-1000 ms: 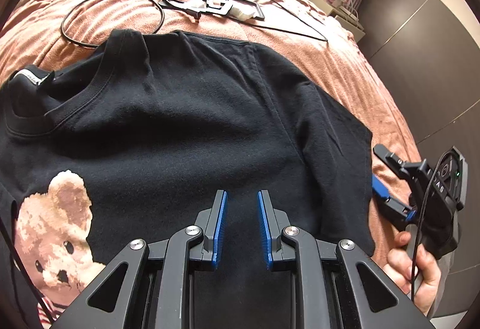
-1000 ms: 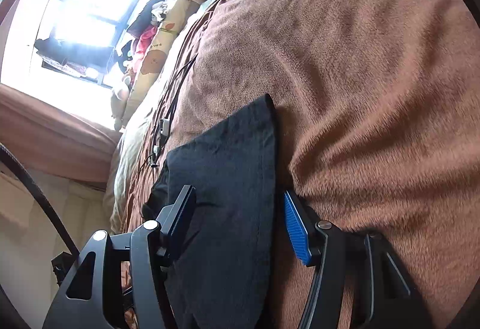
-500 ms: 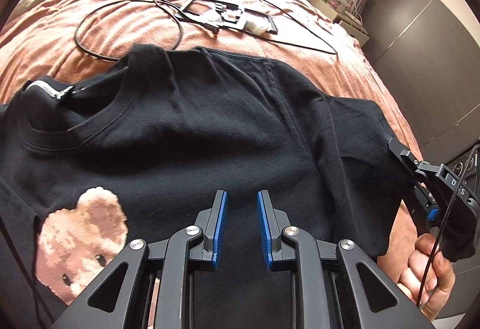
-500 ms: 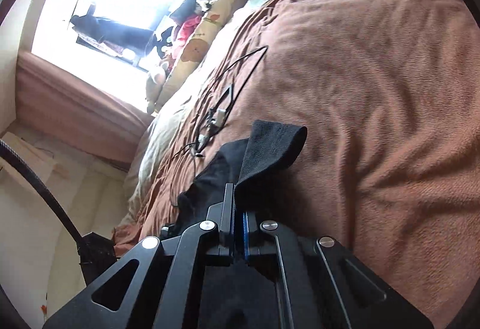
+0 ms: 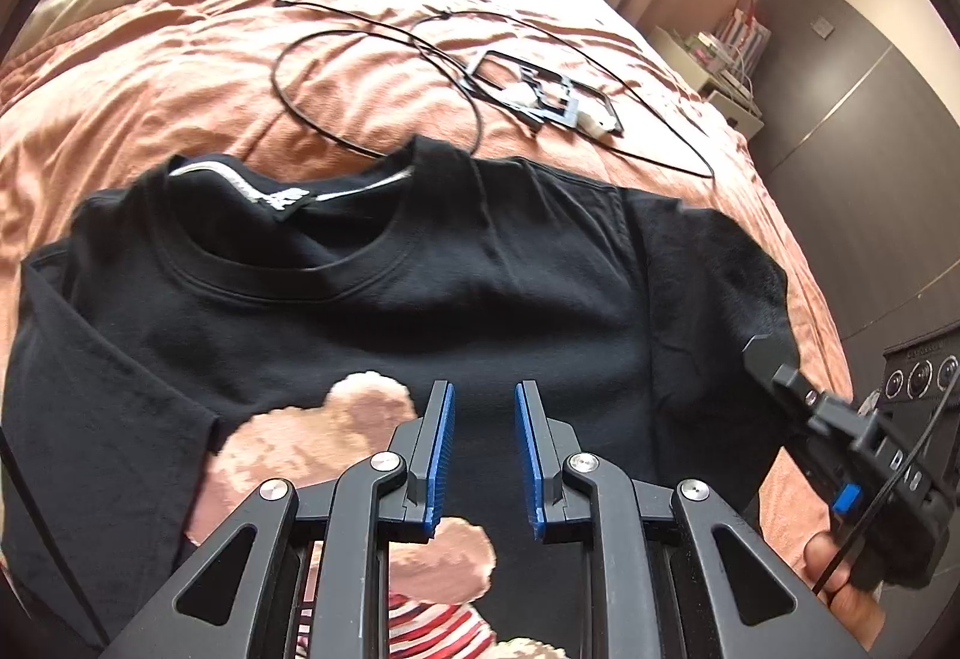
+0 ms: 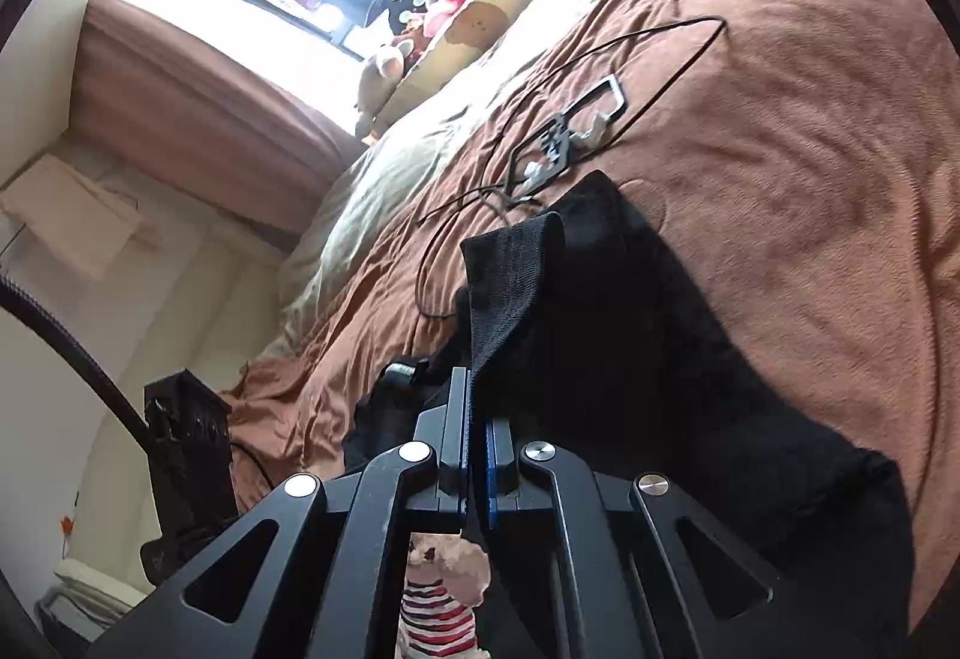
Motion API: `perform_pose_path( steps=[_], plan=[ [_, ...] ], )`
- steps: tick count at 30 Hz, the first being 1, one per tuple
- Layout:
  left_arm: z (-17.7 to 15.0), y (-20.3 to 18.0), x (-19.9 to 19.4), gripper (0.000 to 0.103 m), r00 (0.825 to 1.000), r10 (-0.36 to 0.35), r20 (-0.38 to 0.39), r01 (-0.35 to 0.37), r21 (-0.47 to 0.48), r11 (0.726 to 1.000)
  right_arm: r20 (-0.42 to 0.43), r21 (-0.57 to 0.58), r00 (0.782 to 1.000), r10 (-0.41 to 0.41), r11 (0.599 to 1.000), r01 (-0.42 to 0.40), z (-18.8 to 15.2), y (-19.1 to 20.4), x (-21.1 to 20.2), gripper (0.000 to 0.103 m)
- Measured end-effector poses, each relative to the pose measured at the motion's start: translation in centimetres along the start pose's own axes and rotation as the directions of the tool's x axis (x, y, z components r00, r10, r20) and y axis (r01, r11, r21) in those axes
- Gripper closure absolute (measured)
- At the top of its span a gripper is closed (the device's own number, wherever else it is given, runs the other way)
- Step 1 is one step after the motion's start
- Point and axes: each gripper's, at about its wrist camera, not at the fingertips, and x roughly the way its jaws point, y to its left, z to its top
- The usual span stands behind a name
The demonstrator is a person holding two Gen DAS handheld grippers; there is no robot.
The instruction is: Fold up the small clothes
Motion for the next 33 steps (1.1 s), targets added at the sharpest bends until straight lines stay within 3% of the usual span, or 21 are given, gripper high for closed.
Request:
perform_pose_path(
  steps=[6,8,10,12,13,14,20,24,27,29,33],
  plan=[
    [0.1,2.3,-0.9,0.082,1.000,0.017,0.001,-0.017,-0.023,1.000,-0.078,-0.058,0.996,-0.035,0.998,0.030,-1.2,1.5,4.6,0.102],
    [0.2,2.8,-1.0,0.078,1.000,0.015,-0.003,-0.015,-0.030,0.999,-0.106,-0.054,0.992,-0.063,0.997,0.058,-1.0,1.5,5.4,0.102],
    [0.3,3.1,-0.9,0.064,1.000,0.019,-0.006,-0.020,-0.038,0.999,-0.122,-0.056,0.990,-0.073,0.996,0.067,-0.7,1.8,5.4,0.099],
    [0.4,3.4,-0.7,0.046,1.000,0.024,-0.006,-0.024,-0.052,0.998,-0.111,-0.065,0.989,-0.095,0.994,0.088,-0.5,1.9,4.9,0.070],
    [0.4,3.5,-0.6,0.041,1.000,0.022,-0.002,-0.022,-0.057,0.998,-0.096,-0.060,0.990,-0.102,0.994,0.096,-0.5,2.0,4.4,0.032],
    [0.4,3.5,-0.5,0.036,1.000,0.021,0.004,-0.021,-0.064,0.998,-0.070,-0.054,0.992,-0.101,0.994,0.098,-0.3,2.1,3.3,0.019],
    [0.4,3.4,1.4,0.034,1.000,0.015,-0.012,-0.016,-0.069,0.998,-0.039,-0.076,0.983,-0.181,0.981,0.178,0.8,1.0,0.8,0.019],
    [0.2,3.0,3.1,0.034,0.999,0.047,-0.023,-0.048,-0.051,0.998,-0.031,-0.068,0.972,-0.231,0.971,0.228,1.4,-0.4,-0.5,0.020],
    [0.0,2.7,4.3,0.034,0.999,0.046,-0.019,-0.047,-0.024,0.999,-0.041,-0.063,0.962,-0.270,0.962,0.267,1.8,-1.4,-1.5,0.032],
    [-0.1,2.2,4.9,0.041,0.997,0.078,-0.019,-0.078,0.014,0.997,-0.060,-0.053,0.956,-0.288,0.957,0.285,2.0,-2.1,-2.0,0.044],
    [-0.1,1.6,6.2,0.080,0.994,0.105,-0.043,-0.102,0.065,0.993,-0.083,-0.082,0.922,-0.378,0.925,0.372,2.2,-3.0,-2.6,0.047]
  ],
)
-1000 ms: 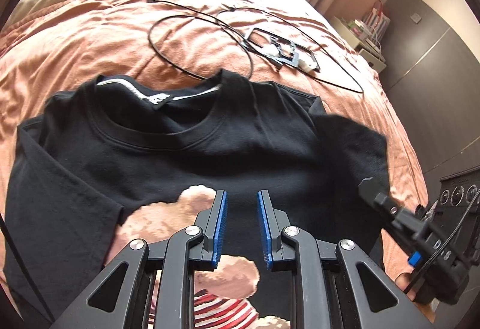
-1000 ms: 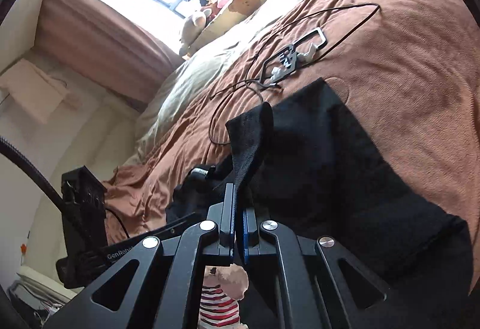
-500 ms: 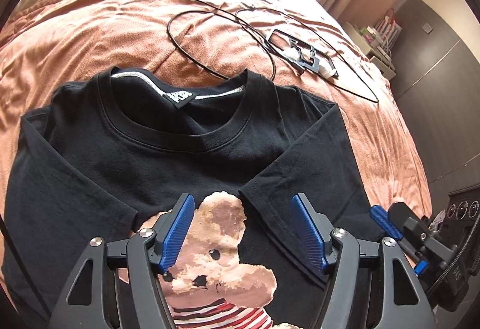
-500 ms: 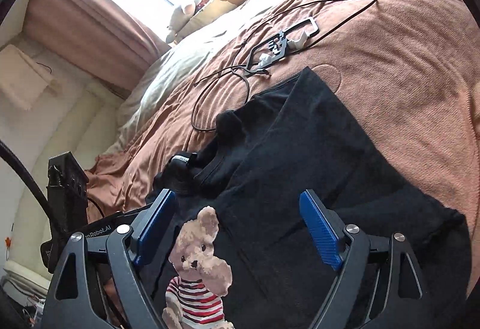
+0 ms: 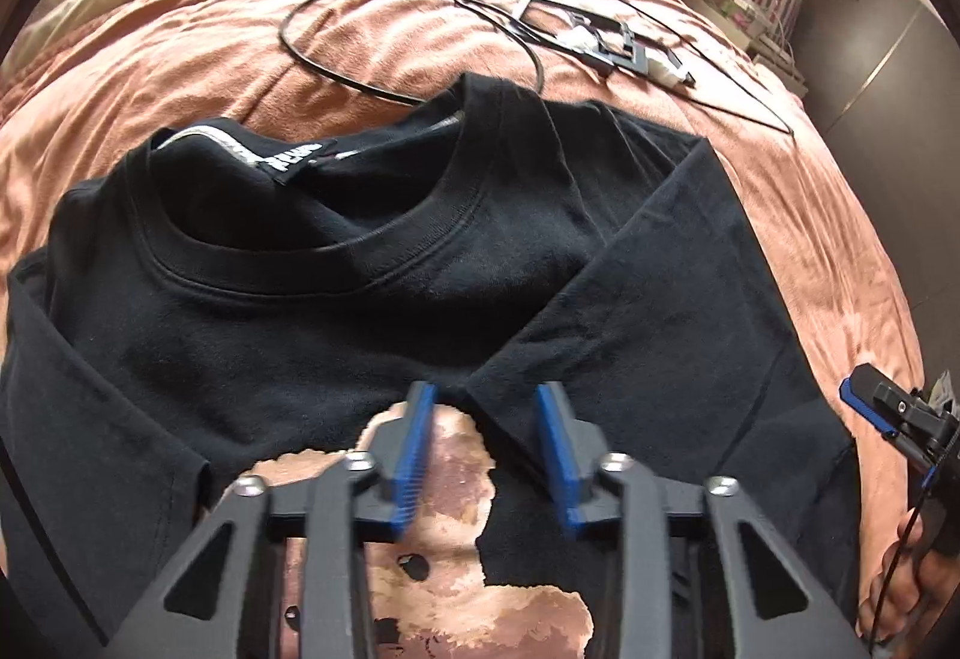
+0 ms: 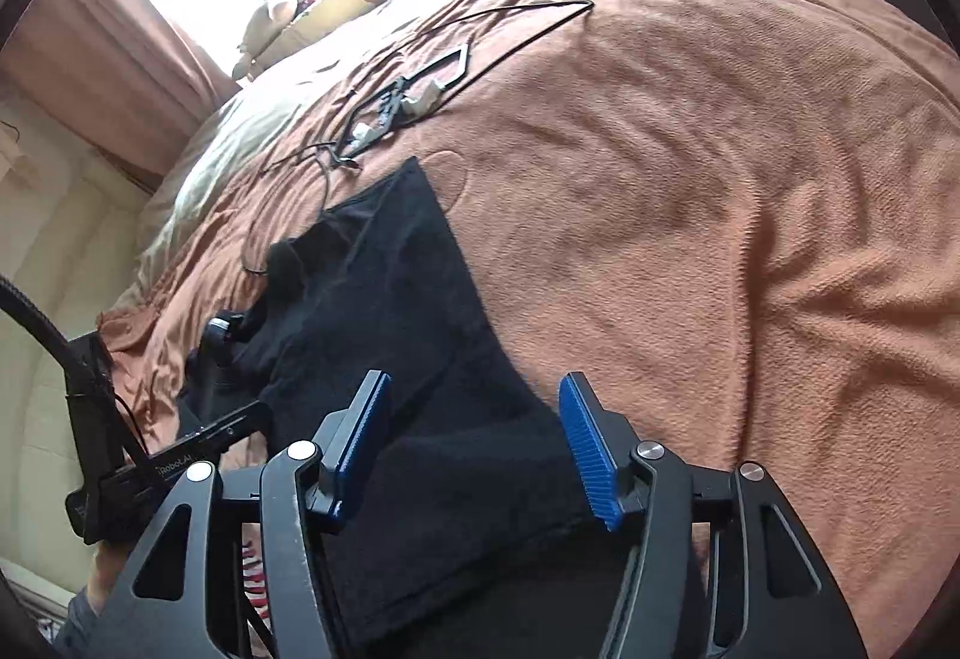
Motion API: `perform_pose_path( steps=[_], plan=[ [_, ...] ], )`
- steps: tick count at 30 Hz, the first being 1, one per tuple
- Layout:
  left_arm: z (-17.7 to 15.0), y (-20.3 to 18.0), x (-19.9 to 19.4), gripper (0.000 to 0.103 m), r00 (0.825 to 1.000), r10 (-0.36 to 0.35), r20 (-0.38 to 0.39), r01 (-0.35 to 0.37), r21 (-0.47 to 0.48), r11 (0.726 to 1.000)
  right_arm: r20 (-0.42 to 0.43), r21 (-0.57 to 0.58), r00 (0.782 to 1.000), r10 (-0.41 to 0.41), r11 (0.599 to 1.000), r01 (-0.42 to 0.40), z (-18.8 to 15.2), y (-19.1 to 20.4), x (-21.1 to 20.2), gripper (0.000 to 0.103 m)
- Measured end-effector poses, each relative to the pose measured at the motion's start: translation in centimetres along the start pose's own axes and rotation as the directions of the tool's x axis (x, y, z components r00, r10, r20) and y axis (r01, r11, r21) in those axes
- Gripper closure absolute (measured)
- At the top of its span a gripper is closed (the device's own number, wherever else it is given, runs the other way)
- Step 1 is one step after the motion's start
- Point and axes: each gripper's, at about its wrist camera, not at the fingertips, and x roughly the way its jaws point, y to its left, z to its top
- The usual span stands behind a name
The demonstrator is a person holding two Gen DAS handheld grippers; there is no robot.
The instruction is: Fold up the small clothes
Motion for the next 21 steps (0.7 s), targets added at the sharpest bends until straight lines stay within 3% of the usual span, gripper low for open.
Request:
perform_pose_path(
  steps=[3,7,9,12,21],
  plan=[
    [0.1,-0.8,0.1,0.099,0.995,0.096,0.018,-0.096,0.062,0.993,-0.044,-0.036,0.997,-0.061,0.998,0.060,-0.3,0.0,0.2,0.047],
    [0.3,-0.6,0.0,0.103,0.991,0.129,0.035,-0.131,0.049,0.990,-0.089,-0.144,0.981,-0.172,0.977,0.158,-1.0,0.9,0.2,0.047],
    [0.5,-0.2,0.0,0.103,0.983,0.180,0.034,-0.181,0.037,0.983,-0.095,-0.168,0.971,-0.221,0.965,0.203,-1.1,0.8,-0.2,0.047],
    [0.6,0.7,-0.2,0.103,0.993,0.120,-0.012,-0.120,-0.019,0.993,-0.105,-0.167,0.963,-0.249,0.959,0.230,-1.5,0.6,-1.3,0.047],
    [-0.9,1.4,-6.1,0.102,1.000,0.023,-0.010,-0.023,-0.062,0.998,-0.044,-0.043,0.987,-0.152,0.988,0.151,-2.4,0.5,-7.5,0.047]
  ],
)
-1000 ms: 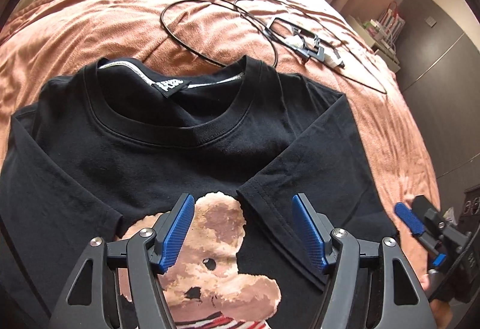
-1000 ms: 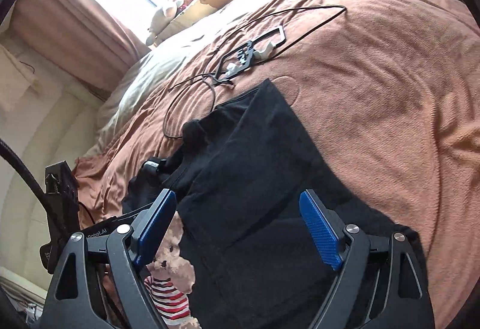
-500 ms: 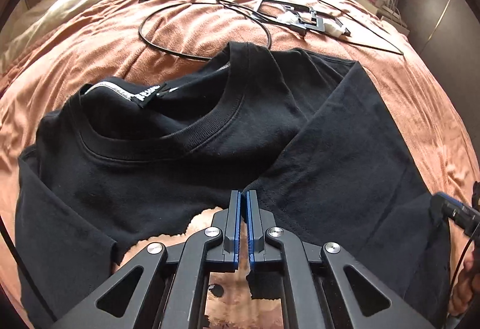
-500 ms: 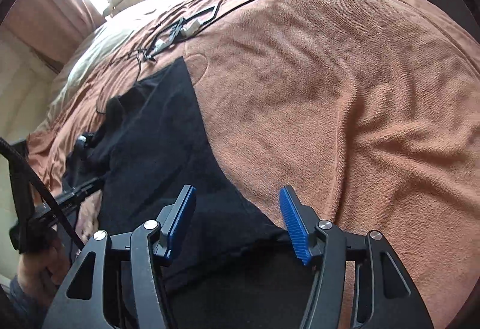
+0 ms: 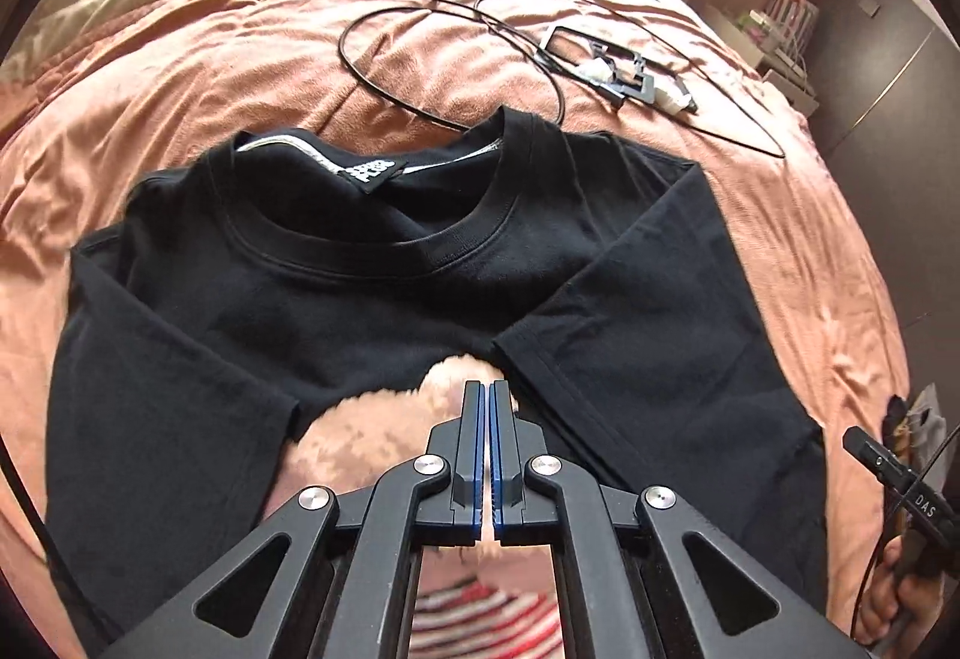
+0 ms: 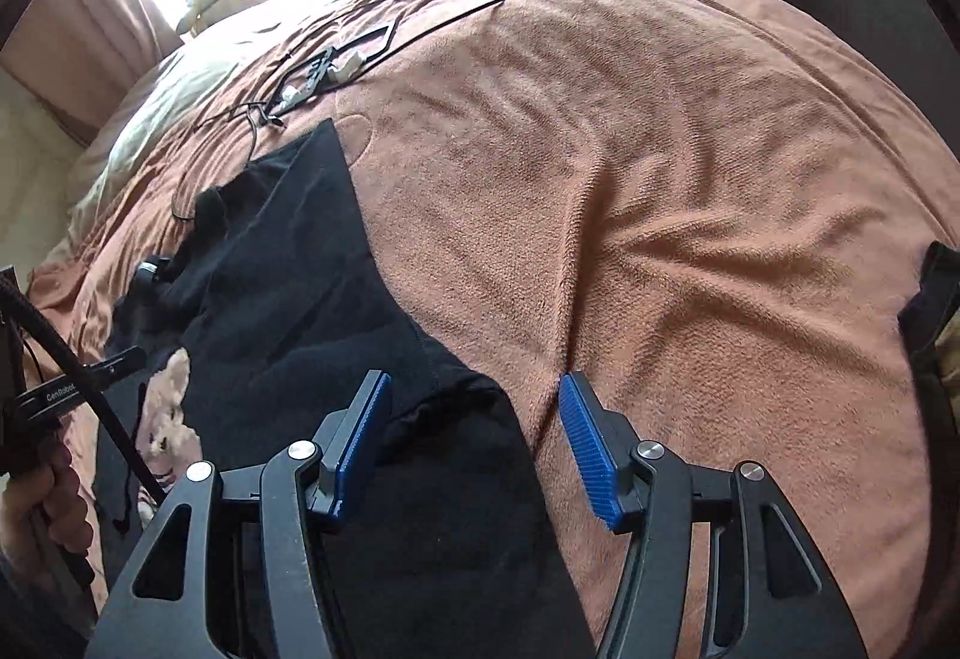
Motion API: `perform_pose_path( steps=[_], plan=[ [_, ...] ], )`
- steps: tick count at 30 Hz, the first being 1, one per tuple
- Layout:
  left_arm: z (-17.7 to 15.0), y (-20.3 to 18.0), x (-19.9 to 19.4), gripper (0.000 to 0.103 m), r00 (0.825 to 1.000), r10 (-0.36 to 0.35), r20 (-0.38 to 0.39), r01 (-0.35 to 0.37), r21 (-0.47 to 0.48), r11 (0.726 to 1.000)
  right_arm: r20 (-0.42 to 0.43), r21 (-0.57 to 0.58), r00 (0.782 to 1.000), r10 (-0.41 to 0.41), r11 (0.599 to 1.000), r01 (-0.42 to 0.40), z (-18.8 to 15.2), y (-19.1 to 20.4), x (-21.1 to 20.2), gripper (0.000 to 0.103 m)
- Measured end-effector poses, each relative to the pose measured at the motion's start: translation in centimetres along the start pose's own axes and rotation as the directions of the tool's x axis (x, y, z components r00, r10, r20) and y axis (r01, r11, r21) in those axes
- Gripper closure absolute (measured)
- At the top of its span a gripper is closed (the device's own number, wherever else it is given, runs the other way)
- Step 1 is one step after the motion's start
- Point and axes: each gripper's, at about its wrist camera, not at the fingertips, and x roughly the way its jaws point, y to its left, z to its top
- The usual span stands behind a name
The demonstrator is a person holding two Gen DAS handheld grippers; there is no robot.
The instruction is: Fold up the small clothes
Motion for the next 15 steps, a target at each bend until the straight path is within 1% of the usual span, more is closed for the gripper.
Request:
perform_pose_path(
  steps=[4,5,8,9,10,11,13,14,15],
  plan=[
    [-1.7,0.4,-4.0,0.101,0.999,-0.040,0.008,0.040,-0.007,0.999,0.025,0.001,0.999,0.020,1.000,-0.020,-3.6,-0.2,-3.2,0.047],
    [-2.3,0.7,-5.1,0.101,0.999,-0.046,0.012,0.046,-0.008,0.999,0.024,-0.012,0.999,0.033,0.999,-0.033,-4.6,-0.1,-4.0,0.047],
    [-3.8,1.2,-8.4,0.097,0.998,-0.048,0.029,0.048,0.008,0.999,0.025,-0.054,0.999,0.031,0.998,-0.030,-6.9,0.3,-6.7,0.045],
    [-4.3,1.5,-9.3,0.092,0.998,-0.043,0.038,0.043,0.010,0.999,0.026,-0.064,0.999,0.032,0.997,-0.030,-7.5,0.5,-7.7,0.042],
    [-4.9,1.8,-10.4,0.082,0.998,-0.042,0.047,0.041,0.010,0.999,0.031,-0.067,0.999,0.032,0.997,-0.030,-7.9,0.6,-8.8,0.035],
    [-5.7,2.2,-11.6,0.077,0.997,-0.044,0.056,0.044,0.008,0.999,0.039,-0.068,0.999,0.032,0.997,-0.029,-8.4,0.7,-9.8,0.031],
    [-7.0,2.8,-13.8,0.058,0.995,-0.050,0.080,0.050,0.008,0.999,0.047,-0.080,0.998,0.027,0.997,-0.023,-9.2,1.0,-11.7,0.026],
    [-7.6,3.1,-14.9,0.055,0.994,-0.049,0.094,0.048,0.012,0.999,0.046,-0.083,0.998,0.030,0.996,-0.026,-9.7,1.1,-12.6,0.024],
    [-8.2,3.4,-16.0,0.047,0.993,-0.045,0.106,0.043,0.015,0.999,0.043,-0.087,0.999,0.030,0.996,-0.026,-10.2,1.3,-13.2,0.023]
  ],
)
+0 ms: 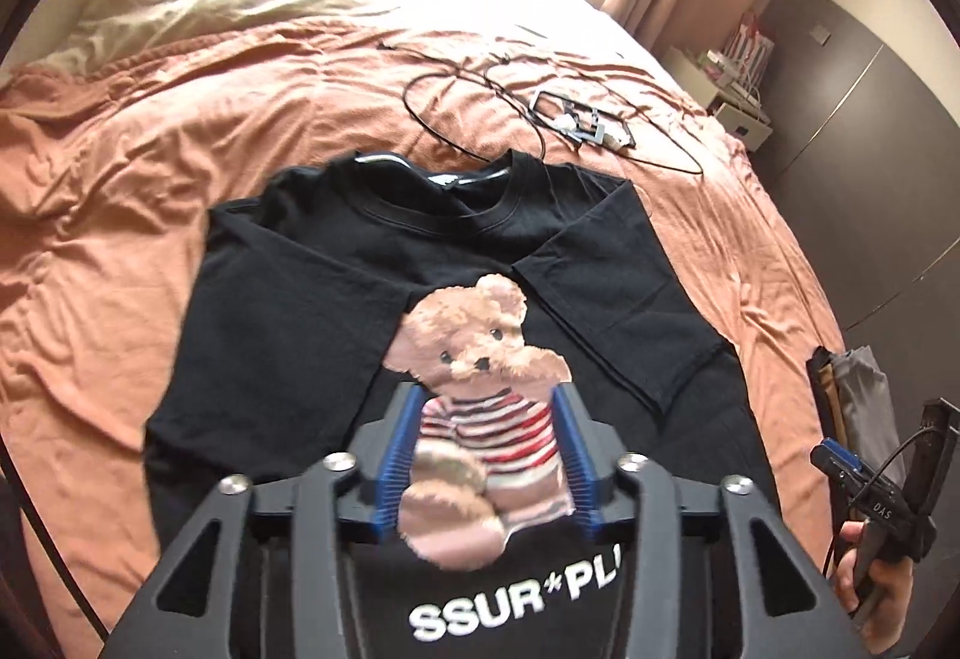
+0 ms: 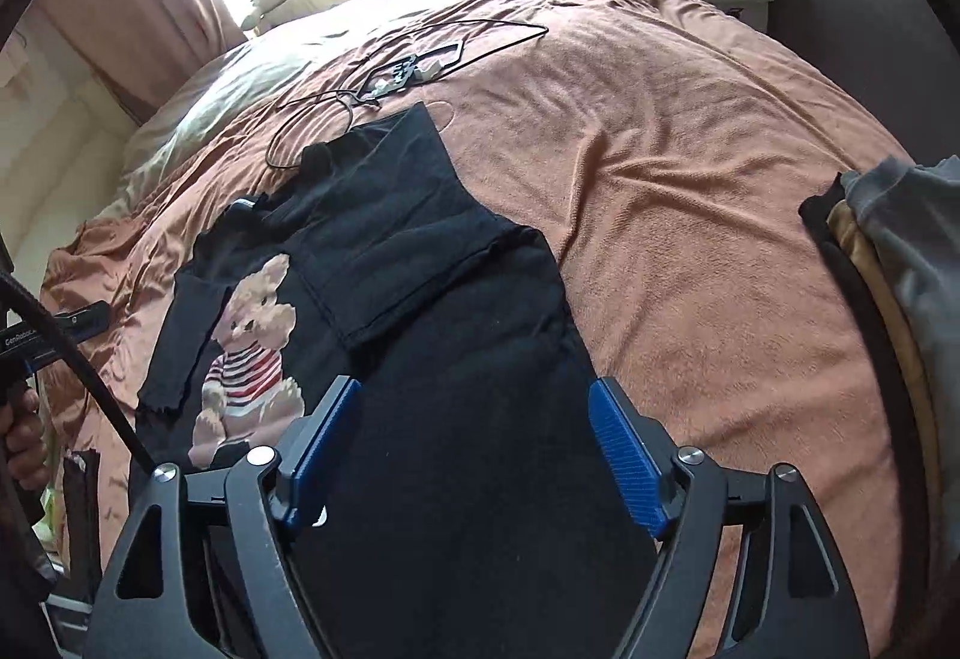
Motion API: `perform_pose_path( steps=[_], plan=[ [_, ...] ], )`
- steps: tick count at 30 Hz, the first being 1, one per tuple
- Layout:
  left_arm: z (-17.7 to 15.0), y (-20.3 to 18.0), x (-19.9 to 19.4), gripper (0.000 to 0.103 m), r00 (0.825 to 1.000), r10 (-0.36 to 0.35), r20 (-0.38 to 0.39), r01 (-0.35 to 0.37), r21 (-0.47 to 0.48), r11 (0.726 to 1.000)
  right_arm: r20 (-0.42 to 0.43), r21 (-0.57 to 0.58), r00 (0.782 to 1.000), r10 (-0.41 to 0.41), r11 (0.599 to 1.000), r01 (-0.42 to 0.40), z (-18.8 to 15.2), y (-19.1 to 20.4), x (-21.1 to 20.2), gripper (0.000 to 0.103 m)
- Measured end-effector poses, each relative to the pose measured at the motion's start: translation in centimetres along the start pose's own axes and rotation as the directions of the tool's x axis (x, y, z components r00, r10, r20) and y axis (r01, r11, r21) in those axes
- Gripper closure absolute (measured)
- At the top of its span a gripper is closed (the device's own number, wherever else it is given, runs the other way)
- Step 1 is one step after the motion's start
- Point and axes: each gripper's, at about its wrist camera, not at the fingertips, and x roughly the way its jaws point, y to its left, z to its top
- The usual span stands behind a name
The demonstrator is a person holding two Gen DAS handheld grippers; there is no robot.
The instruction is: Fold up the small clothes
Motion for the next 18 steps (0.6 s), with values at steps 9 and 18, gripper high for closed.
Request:
perform_pose_path(
  steps=[9,18],
  plan=[
    [-5.1,3.2,-8.8,0.017,0.995,0.016,0.101,-0.016,0.006,1.000,0.030,-0.025,1.000,0.001,1.000,0.000,-3.7,0.6,-6.8,0.004],
    [-11.3,7.9,-14.0,0.017,0.988,0.036,0.153,-0.027,-0.059,0.998,0.044,-0.117,0.997,-0.068,0.990,0.073,-7.1,2.6,-11.0,0.000]
  ],
)
